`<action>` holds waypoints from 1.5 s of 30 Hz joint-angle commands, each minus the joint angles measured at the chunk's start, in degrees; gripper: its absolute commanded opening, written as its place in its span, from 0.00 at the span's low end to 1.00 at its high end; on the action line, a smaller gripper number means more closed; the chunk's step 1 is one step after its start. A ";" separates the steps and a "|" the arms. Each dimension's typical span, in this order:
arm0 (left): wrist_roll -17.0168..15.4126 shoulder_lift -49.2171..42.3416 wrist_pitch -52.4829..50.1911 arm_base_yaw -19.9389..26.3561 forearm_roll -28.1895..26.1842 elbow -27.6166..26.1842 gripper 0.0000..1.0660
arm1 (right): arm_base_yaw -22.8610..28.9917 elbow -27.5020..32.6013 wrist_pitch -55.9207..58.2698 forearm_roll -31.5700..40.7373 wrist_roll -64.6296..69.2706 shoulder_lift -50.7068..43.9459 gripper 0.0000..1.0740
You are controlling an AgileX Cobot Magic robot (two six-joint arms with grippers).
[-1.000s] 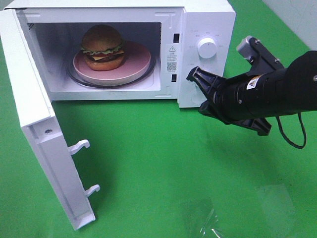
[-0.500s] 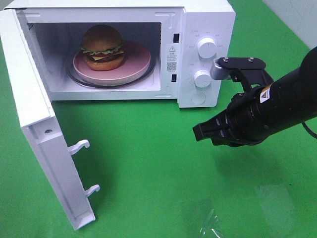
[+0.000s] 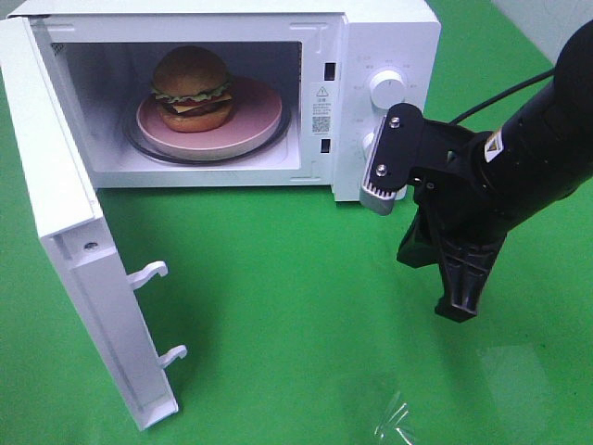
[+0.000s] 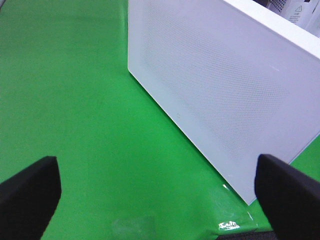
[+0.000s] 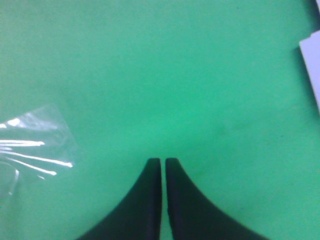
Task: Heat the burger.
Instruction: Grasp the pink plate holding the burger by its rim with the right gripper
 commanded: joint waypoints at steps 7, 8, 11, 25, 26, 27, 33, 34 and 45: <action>0.06 -0.97 -0.86 0.00 -0.34 0.23 0.92 | -0.06 -2.06 -0.86 -11.00 -7.45 -0.57 0.44; 0.06 -0.97 -0.86 0.00 -0.34 0.23 0.92 | -0.06 -2.06 -1.38 -11.46 -7.45 -0.57 0.51; 0.06 -0.97 -0.86 0.00 -0.34 0.23 0.92 | -0.06 -2.06 -2.69 -11.46 -6.13 -0.57 0.75; 0.06 -0.97 -0.86 0.00 -0.34 0.23 0.92 | 8.14 -9.00 -5.79 -25.67 6.13 3.44 0.84; 0.06 -0.97 -0.86 0.00 -0.34 0.23 0.92 | 8.14 -9.00 -5.79 -25.67 6.13 3.44 0.84; 0.06 -0.97 -0.86 0.00 -0.34 0.23 0.92 | 8.94 -11.12 -5.84 -26.81 6.99 5.21 0.84; 0.06 -0.97 -0.86 0.00 -0.34 0.23 0.92 | 10.31 -17.42 -6.19 -27.79 7.56 10.60 0.83; 0.06 -0.97 -0.86 0.00 -0.34 0.23 0.92 | 10.71 -18.45 -6.25 -27.85 7.56 11.75 0.83; 0.06 -0.97 -0.86 0.00 -0.34 0.23 0.92 | 11.52 -27.73 -9.05 -27.62 7.56 21.94 0.82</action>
